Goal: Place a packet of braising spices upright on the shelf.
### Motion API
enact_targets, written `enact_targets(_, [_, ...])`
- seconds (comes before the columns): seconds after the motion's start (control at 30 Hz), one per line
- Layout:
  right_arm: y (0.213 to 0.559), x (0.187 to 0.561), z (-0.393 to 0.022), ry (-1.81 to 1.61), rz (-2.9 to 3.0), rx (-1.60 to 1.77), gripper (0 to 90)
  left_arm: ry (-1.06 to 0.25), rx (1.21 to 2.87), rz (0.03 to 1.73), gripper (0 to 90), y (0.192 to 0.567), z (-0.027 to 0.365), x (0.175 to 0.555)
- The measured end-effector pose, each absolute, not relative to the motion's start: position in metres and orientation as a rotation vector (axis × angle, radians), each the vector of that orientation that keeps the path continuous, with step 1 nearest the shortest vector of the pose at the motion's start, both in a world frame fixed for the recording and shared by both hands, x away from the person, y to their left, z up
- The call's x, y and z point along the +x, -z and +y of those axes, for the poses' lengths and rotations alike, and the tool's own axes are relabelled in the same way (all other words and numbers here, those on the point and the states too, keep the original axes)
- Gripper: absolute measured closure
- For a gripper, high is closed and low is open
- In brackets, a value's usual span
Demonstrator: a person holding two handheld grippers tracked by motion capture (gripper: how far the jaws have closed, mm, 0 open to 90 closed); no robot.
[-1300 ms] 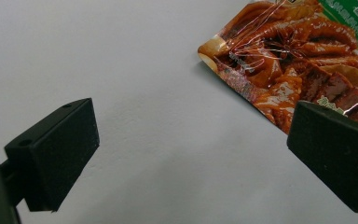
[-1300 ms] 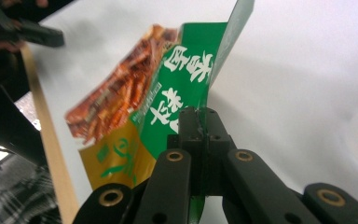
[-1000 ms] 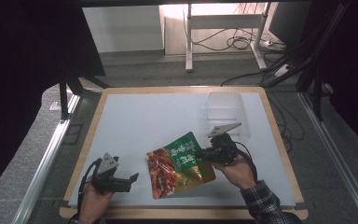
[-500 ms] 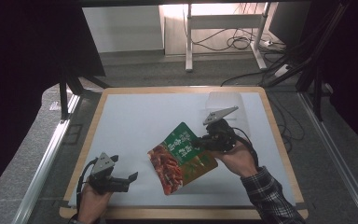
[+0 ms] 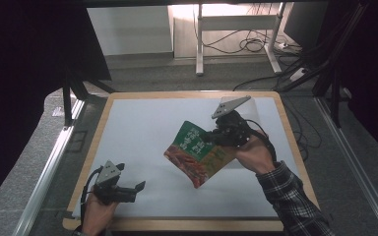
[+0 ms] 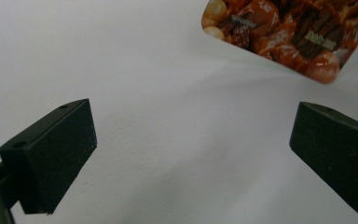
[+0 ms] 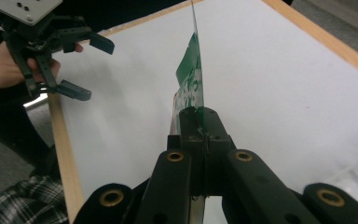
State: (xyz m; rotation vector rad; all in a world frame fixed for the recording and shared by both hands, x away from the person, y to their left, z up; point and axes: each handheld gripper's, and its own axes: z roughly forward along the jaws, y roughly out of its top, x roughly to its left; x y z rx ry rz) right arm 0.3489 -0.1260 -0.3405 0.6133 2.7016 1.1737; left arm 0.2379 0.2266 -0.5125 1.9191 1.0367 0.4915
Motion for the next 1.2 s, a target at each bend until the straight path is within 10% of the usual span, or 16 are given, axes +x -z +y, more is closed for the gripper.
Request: enact_targets(1.2, [0.275,0.403,-0.118,-1.097,2.615,0.565,89.8,-0.492,1.918,1.041,0.0,0.514,0.229,0.239])
